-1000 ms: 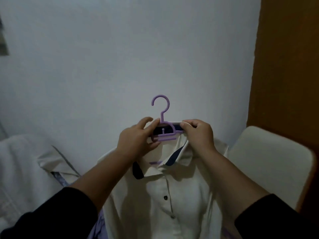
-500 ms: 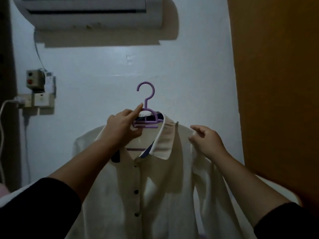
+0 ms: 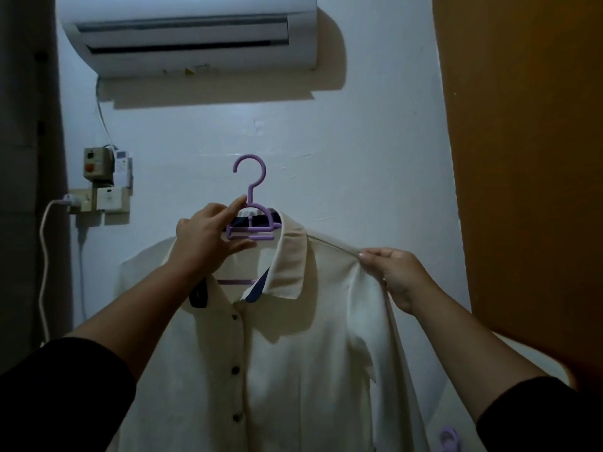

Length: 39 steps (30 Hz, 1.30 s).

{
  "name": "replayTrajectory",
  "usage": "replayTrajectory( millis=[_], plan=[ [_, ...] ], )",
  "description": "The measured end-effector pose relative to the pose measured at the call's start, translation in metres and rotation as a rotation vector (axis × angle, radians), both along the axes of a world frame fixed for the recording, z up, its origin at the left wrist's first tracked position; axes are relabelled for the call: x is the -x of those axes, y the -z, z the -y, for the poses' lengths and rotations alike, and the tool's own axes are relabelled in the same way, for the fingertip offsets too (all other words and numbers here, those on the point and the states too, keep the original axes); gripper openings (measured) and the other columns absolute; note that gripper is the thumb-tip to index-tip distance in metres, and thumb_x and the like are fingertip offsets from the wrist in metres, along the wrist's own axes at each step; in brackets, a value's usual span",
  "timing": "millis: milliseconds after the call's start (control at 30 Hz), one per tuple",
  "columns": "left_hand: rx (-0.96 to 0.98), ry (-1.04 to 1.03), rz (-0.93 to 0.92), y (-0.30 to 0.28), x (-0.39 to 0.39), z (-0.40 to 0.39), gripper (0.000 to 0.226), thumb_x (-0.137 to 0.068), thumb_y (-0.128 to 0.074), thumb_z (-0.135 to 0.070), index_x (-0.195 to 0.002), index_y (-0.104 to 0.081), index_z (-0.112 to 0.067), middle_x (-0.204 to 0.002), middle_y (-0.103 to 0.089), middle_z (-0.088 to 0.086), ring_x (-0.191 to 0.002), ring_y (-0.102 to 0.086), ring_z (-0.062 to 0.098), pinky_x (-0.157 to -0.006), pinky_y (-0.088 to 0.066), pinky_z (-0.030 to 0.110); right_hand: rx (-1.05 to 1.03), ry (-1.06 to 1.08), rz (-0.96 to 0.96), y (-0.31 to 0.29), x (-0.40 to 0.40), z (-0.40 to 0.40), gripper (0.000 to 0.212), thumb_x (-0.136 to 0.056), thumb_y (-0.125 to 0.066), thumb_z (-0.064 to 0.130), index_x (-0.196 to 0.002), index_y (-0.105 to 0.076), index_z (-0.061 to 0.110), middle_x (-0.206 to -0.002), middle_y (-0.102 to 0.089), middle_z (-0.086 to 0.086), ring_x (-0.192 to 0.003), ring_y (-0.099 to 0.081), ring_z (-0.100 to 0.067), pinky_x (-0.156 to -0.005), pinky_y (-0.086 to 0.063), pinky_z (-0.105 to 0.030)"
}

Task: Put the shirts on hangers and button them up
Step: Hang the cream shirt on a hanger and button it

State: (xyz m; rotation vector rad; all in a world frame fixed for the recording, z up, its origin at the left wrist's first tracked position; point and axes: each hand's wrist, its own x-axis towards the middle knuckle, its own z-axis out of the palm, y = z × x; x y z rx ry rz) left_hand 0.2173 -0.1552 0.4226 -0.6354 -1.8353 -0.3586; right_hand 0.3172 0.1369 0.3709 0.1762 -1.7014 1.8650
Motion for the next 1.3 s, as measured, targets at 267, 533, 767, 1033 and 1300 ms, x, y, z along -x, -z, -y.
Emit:
replayTrajectory(
  millis=[267, 533, 767, 1033, 1300],
  plan=[
    [-0.018, -0.089, 0.038, 0.013, 0.006, -0.001, 0.078, -0.080, -0.065, -0.051, -0.148, -0.029, -0.034, -0.127, -0.055, 0.010, -0.109, -0.053, 0.029, -0.085, -0.036, 0.041, 0.092, 0.195, -0.049, 0.004, 0.013, 0.006, 0.009, -0.086, -0.066, 0.014, -0.095, -0.066, 0.014, -0.082, -0.064, 0.005, -0.072, -0.056, -0.004, -0.061, -0.039, -0.017],
    [-0.046, -0.093, 0.094, 0.027, 0.018, 0.008, 0.079, -0.080, -0.065, -0.052, -0.147, -0.028, -0.037, -0.126, -0.054, 0.008, -0.109, -0.052, 0.027, -0.078, -0.031, 0.037, 0.051, -0.139, 0.165, 0.015, 0.016, -0.010, 0.032, -0.090, -0.060, 0.032, -0.103, -0.065, 0.004, -0.089, -0.069, -0.009, -0.083, -0.064, -0.024, -0.079, -0.051, -0.037],
    [-0.078, -0.123, 0.140, 0.039, 0.015, 0.026, 0.076, -0.080, -0.067, -0.047, -0.146, -0.030, -0.038, -0.124, -0.055, 0.008, -0.110, -0.049, 0.026, -0.080, -0.022, 0.034, -0.139, 0.089, 0.072, 0.025, 0.031, 0.002, 0.007, -0.081, -0.072, 0.010, -0.081, -0.067, 0.005, -0.078, -0.067, -0.010, -0.068, -0.061, -0.019, -0.067, -0.054, -0.030],
    [-0.065, -0.089, 0.118, 0.037, 0.008, 0.038, 0.075, -0.078, -0.072, -0.041, -0.144, -0.036, -0.035, -0.117, -0.055, 0.007, -0.104, -0.053, 0.024, -0.087, -0.024, 0.036, 0.246, 0.155, 0.087, 0.023, 0.072, 0.005, 0.020, -0.089, -0.062, 0.030, -0.082, -0.067, 0.012, -0.095, -0.069, -0.013, -0.093, -0.065, -0.032, -0.093, -0.051, -0.048],
    [-0.102, -0.253, 0.090, 0.039, 0.008, 0.034, 0.075, -0.081, -0.065, -0.052, -0.146, -0.031, -0.036, -0.123, -0.055, 0.009, -0.104, -0.056, 0.028, -0.087, -0.041, 0.044, -0.042, 0.264, 0.099, 0.019, 0.077, 0.032, 0.029, -0.086, -0.050, 0.008, -0.109, -0.064, 0.018, -0.100, -0.057, 0.000, -0.101, -0.056, -0.023, -0.100, -0.043, -0.042]
  ],
)
